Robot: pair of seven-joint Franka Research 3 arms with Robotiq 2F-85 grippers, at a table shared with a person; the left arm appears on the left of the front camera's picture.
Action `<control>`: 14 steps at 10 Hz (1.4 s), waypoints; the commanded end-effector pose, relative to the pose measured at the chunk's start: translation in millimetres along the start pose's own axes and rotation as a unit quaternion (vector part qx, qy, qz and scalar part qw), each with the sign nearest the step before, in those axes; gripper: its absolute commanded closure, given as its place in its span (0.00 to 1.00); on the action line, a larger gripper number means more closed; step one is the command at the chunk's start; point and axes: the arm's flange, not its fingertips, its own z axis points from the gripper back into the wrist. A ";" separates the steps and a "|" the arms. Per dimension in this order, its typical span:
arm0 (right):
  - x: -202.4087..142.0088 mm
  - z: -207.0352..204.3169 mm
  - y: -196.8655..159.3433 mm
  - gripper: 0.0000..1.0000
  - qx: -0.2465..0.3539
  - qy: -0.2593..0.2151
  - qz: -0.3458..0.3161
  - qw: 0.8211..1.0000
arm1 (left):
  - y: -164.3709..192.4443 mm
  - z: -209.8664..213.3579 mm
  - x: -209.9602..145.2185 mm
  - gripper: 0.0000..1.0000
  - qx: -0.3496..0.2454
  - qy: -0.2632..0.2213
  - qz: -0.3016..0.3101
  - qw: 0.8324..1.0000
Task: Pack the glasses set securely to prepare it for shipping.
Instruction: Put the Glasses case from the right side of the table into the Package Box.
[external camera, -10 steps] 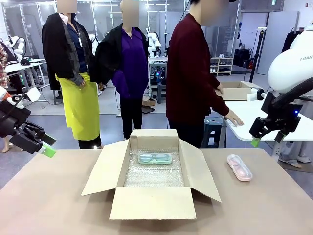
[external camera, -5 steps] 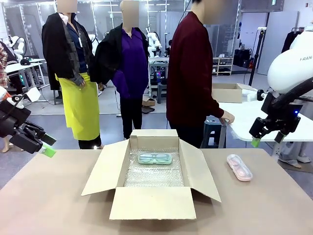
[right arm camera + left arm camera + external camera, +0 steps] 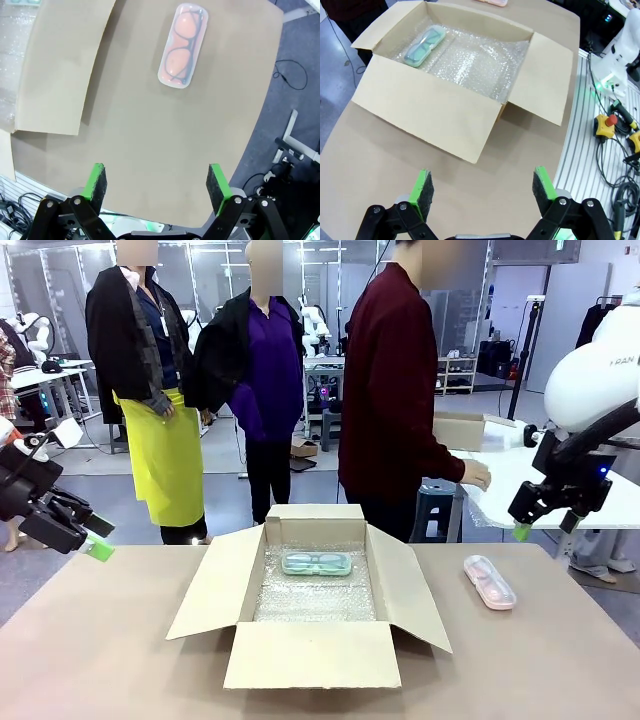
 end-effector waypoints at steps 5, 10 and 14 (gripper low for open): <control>48.7 -52.7 -5.5 0.00 0.013 0.037 -0.071 0.997 | 1.4 2.3 -0.9 0.00 -0.009 -0.012 -0.010 1.000; 90.5 -94.3 -38.5 0.00 0.012 0.041 -0.107 0.993 | 1.4 2.3 -0.9 0.00 -0.009 -0.012 -0.010 1.000; 117.4 -138.3 -38.4 0.00 0.010 0.039 -0.113 0.993 | 1.4 2.3 -0.9 0.00 -0.009 -0.012 -0.010 1.000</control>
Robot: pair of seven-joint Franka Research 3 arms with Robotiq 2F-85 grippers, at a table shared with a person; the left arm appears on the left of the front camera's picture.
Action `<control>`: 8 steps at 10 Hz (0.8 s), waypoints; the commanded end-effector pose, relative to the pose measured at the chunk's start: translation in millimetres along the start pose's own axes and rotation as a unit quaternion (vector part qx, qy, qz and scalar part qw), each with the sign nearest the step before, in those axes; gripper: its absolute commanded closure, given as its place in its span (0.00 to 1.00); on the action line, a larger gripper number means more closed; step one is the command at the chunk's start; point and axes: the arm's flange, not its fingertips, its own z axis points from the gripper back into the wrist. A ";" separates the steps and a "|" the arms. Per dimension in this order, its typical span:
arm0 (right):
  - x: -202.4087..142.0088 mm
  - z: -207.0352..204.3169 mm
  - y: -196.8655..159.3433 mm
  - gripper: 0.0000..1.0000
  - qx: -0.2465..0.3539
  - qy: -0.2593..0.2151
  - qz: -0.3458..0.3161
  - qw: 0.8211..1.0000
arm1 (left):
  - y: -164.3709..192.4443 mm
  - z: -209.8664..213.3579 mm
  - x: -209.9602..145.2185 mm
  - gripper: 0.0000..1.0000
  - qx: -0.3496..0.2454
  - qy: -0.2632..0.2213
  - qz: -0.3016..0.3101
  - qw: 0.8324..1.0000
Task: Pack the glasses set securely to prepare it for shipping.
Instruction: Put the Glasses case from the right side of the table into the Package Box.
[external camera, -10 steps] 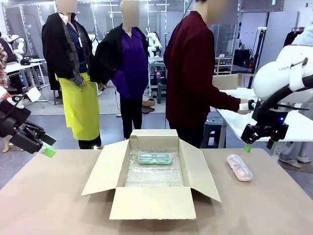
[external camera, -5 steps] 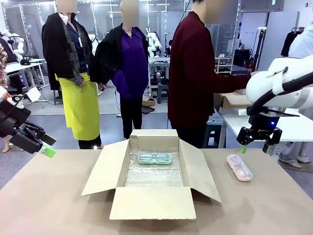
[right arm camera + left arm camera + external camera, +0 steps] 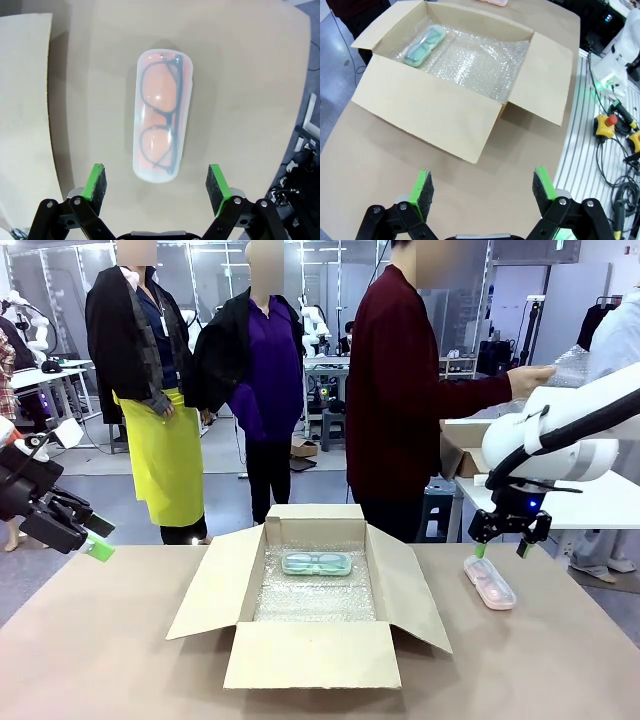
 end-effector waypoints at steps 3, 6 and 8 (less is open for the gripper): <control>10.9 -29.9 10.3 0.00 -0.002 0.006 -0.034 0.999 | 1.1 2.4 -0.8 0.00 -0.008 -0.012 -0.010 1.000; 22.7 -59.4 12.1 0.00 -0.003 0.026 -0.043 0.999 | 1.1 2.4 -0.8 0.00 -0.008 -0.012 -0.010 1.000; 24.0 -68.4 11.9 0.00 -0.013 0.031 -0.045 0.998 | 1.1 2.4 -0.8 0.00 -0.008 -0.012 -0.010 1.000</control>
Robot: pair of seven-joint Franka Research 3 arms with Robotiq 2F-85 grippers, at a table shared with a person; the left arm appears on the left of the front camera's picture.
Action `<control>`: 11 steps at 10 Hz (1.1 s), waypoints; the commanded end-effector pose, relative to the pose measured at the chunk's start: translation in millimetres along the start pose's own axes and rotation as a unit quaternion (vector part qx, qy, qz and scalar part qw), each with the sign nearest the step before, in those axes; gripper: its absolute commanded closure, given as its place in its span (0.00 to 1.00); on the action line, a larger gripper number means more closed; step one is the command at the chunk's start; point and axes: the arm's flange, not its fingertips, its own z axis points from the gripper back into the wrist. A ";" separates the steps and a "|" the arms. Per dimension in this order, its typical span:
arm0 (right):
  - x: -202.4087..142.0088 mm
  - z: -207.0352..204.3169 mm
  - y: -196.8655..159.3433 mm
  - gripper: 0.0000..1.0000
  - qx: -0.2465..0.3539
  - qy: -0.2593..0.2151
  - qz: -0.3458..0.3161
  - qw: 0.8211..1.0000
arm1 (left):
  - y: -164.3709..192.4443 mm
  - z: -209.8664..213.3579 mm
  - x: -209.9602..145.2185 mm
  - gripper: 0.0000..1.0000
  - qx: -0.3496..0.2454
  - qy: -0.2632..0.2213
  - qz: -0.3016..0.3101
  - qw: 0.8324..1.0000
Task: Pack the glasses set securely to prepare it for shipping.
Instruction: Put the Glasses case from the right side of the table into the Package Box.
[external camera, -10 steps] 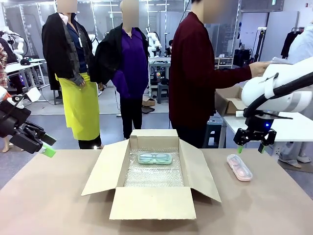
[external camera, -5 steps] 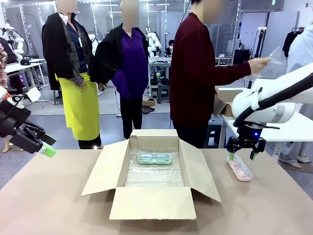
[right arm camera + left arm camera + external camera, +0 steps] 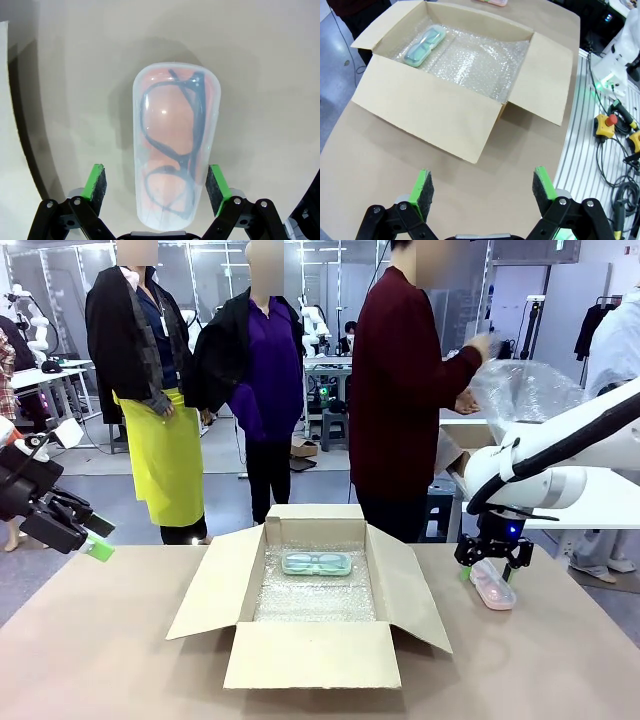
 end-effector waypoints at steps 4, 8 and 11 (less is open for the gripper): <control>5.8 -6.7 5.8 0.00 -0.026 -0.014 -0.015 0.999 | 1.1 2.4 -0.7 0.00 -0.008 -0.012 -0.010 1.000; 6.2 -19.2 6.0 0.36 -0.040 -0.013 -0.021 0.999 | 1.1 2.4 -0.7 0.00 -0.008 -0.012 -0.010 1.000; 3.9 -14.1 7.0 0.65 -0.044 -0.019 -0.024 0.999 | 1.1 2.4 -0.7 0.00 -0.008 -0.012 -0.010 1.000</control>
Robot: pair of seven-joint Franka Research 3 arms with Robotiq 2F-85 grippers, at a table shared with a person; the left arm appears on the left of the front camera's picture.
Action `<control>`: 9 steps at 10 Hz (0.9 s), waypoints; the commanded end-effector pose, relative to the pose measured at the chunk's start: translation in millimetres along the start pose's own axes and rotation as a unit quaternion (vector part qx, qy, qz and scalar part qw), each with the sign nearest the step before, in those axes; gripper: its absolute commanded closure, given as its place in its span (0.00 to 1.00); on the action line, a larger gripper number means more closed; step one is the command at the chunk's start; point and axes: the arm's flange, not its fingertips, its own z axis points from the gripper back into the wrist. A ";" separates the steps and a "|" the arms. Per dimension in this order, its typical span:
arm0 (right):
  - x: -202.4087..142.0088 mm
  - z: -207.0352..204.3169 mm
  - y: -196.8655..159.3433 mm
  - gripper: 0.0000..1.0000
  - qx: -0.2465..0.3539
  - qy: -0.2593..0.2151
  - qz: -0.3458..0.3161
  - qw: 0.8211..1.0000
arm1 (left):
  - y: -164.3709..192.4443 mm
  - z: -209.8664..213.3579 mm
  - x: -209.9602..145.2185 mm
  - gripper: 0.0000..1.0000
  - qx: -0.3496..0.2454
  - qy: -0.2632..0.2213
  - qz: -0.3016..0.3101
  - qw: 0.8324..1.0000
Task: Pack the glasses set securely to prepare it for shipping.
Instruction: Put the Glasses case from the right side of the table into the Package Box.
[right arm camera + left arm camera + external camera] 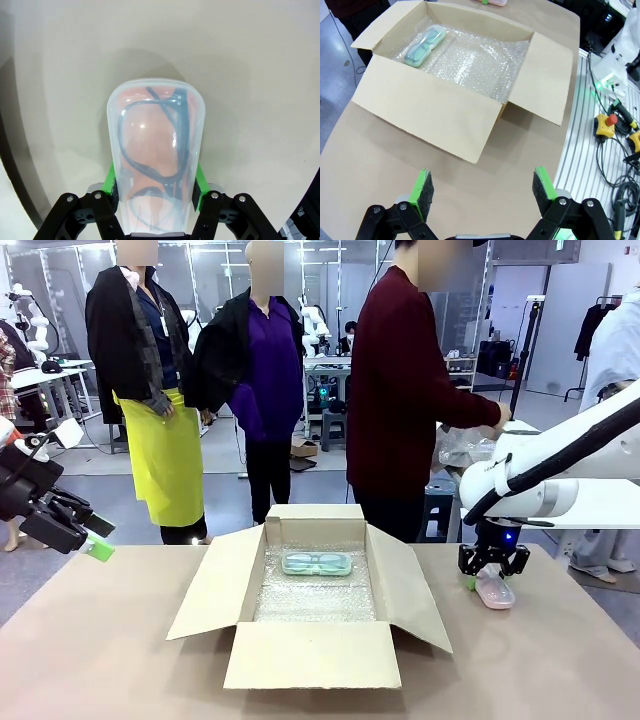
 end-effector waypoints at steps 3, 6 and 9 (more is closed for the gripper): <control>-7.4 25.3 11.1 0.96 -0.006 -0.016 -0.021 1.000 | 1.1 2.3 -0.7 0.00 -0.008 -0.012 -0.009 1.000; -15.1 103.4 21.7 1.00 0.030 0.004 0.040 0.999 | 1.1 2.3 -0.7 0.00 -0.008 -0.012 -0.009 1.000; -22.3 165.2 38.7 1.00 0.029 -0.032 0.081 0.996 | 1.1 2.3 -0.7 0.00 -0.008 -0.012 -0.009 1.000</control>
